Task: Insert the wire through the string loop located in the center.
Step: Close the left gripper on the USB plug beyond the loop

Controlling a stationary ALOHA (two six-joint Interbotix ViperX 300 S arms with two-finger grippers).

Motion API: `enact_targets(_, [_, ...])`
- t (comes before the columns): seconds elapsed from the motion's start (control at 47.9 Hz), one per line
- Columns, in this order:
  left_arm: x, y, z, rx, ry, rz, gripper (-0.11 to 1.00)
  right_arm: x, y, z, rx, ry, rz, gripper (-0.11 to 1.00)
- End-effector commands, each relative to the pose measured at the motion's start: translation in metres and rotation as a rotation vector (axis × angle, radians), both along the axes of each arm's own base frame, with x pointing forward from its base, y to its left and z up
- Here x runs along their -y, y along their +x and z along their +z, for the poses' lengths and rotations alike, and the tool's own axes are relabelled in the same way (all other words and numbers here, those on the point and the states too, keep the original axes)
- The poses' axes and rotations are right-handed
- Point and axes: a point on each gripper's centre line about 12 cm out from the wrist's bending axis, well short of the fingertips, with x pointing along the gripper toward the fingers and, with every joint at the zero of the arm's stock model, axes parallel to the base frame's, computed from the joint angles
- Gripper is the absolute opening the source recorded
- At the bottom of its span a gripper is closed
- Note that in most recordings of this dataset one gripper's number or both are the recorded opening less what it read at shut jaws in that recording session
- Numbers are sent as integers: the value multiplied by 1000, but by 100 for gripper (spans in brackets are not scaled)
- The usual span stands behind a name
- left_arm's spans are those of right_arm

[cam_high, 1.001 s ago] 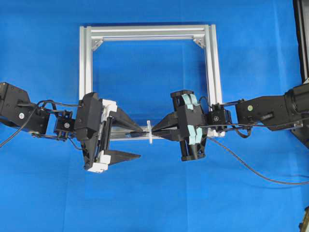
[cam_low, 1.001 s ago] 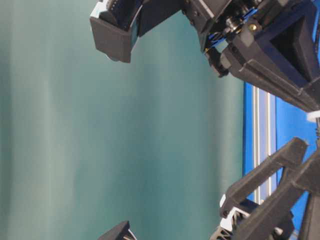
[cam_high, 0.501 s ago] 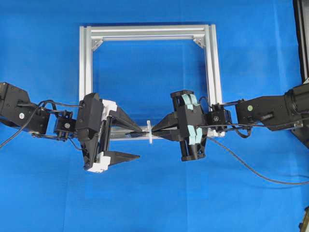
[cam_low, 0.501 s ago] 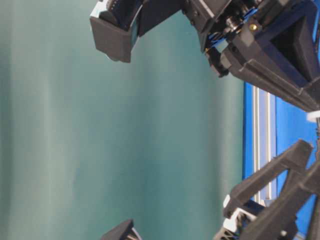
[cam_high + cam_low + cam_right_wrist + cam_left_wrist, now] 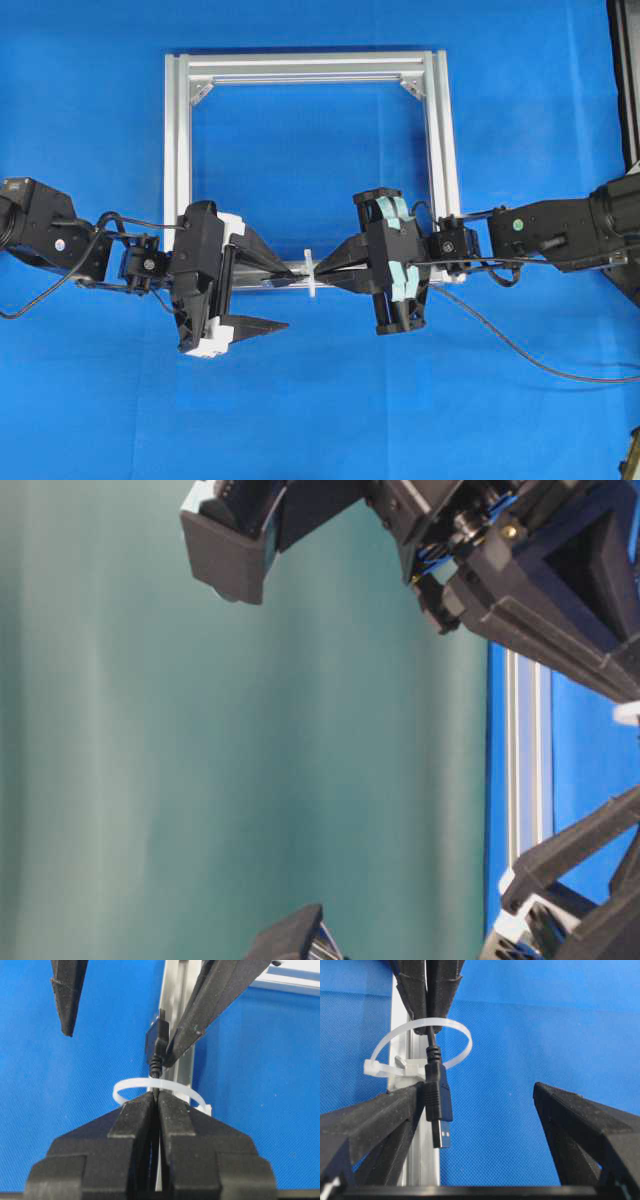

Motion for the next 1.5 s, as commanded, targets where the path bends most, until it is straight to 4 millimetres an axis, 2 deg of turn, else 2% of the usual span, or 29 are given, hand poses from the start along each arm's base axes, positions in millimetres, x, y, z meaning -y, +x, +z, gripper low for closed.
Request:
enact_targets(0.0, [1, 4, 9, 30, -5, -3, 92, -2, 3, 9, 35, 3, 4, -2])
enact_targets(1.252, [2, 6, 10, 31, -7, -2, 90, -1, 3, 10, 37, 3, 2, -2])
enact_targets(1.314, [1, 6, 9, 24, -6, -1, 86, -2, 3, 10, 37, 3, 4, -2])
enact_targets(1.356, [1, 6, 10, 25, -7, 0, 77, -1, 3, 9, 35, 3, 2, -2])
enact_targets(1.481, [-1, 7, 10, 25, -8, 6, 40, -2, 3, 9, 35, 3, 4, -2])
